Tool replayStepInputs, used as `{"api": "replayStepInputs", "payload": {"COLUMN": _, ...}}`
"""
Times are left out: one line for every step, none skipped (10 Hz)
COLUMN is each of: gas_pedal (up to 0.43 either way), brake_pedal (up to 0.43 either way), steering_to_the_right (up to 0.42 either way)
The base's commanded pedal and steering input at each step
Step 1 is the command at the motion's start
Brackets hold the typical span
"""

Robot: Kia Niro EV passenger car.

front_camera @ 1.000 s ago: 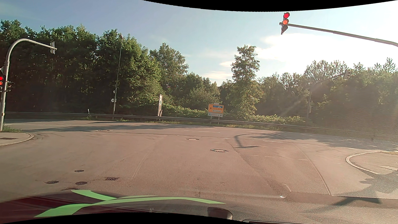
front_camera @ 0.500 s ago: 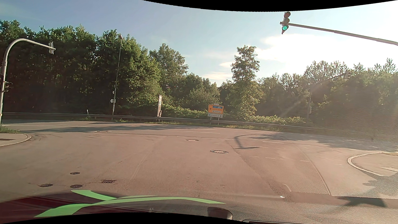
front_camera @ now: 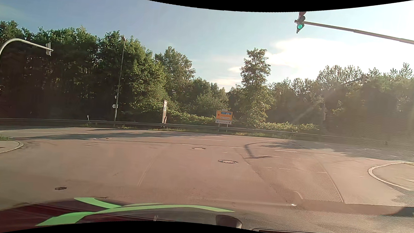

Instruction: Follow the waypoints while adhering to traffic rules and regulations

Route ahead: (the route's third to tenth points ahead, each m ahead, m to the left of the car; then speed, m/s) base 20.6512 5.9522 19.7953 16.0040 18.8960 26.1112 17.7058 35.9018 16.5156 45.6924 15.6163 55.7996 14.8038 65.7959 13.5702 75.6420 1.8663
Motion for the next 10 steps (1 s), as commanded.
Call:
{"api": "replayStepInputs", "payload": {"gas_pedal": 0.390, "brake_pedal": 0.000, "steering_to_the_right": 0.005}}
{"api": "replayStepInputs", "payload": {"gas_pedal": 0.390, "brake_pedal": 0.000, "steering_to_the_right": 0.004}}
{"api": "replayStepInputs", "payload": {"gas_pedal": 0.390, "brake_pedal": 0.000, "steering_to_the_right": 0.003}}
{"api": "replayStepInputs", "payload": {"gas_pedal": 0.378, "brake_pedal": 0.000, "steering_to_the_right": 0.000}}
{"api": "replayStepInputs", "payload": {"gas_pedal": 0.339, "brake_pedal": 0.000, "steering_to_the_right": -0.002}}
{"api": "replayStepInputs", "payload": {"gas_pedal": 0.331, "brake_pedal": 0.000, "steering_to_the_right": -0.004}}
{"api": "replayStepInputs", "payload": {"gas_pedal": 0.331, "brake_pedal": 0.000, "steering_to_the_right": -0.005}}
{"api": "replayStepInputs", "payload": {"gas_pedal": 0.319, "brake_pedal": 0.000, "steering_to_the_right": -0.008}}
{"api": "replayStepInputs", "payload": {"gas_pedal": 0.311, "brake_pedal": 0.000, "steering_to_the_right": -0.014}}
{"api": "replayStepInputs", "payload": {"gas_pedal": 0.248, "brake_pedal": 0.000, "steering_to_the_right": -0.024}}
